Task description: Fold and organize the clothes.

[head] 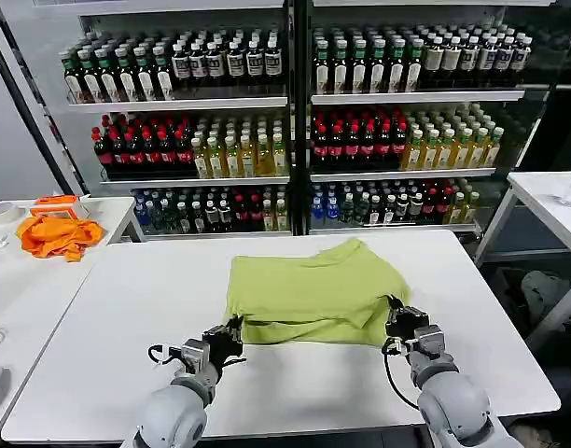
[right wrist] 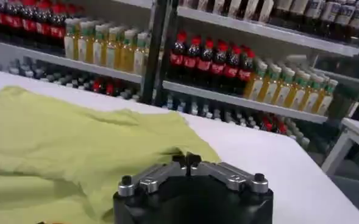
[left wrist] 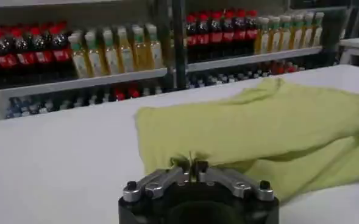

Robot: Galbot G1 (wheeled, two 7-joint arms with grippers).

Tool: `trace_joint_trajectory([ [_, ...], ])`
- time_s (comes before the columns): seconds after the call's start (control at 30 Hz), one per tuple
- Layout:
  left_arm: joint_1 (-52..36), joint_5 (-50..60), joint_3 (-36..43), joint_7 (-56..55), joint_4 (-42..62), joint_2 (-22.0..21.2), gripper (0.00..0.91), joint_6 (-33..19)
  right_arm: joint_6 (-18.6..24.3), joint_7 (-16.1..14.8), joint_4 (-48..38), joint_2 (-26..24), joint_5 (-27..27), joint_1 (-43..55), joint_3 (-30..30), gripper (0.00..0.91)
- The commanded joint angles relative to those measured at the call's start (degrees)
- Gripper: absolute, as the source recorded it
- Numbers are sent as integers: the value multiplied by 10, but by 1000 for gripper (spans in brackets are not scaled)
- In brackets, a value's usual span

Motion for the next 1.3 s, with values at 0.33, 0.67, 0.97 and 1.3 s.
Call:
trace_joint_trajectory([
  [0.33, 90, 0, -30, -7, -18, -13, 907, -18, 0, 3, 58, -6, 18, -122, 89, 907],
  [0.67, 50, -9, -18, -6, 5, -17, 534, -23, -49, 28, -1, -2, 115, -94, 81, 907],
  [0.97, 41, -9, -13, -4, 16, -14, 30, -29, -48, 23, -32, -1, 125, -78, 65, 0],
  [1.3, 39, -10, -15, 0, 24, -15, 30, -29, -47, 9, -36, -4, 124, -78, 63, 0],
])
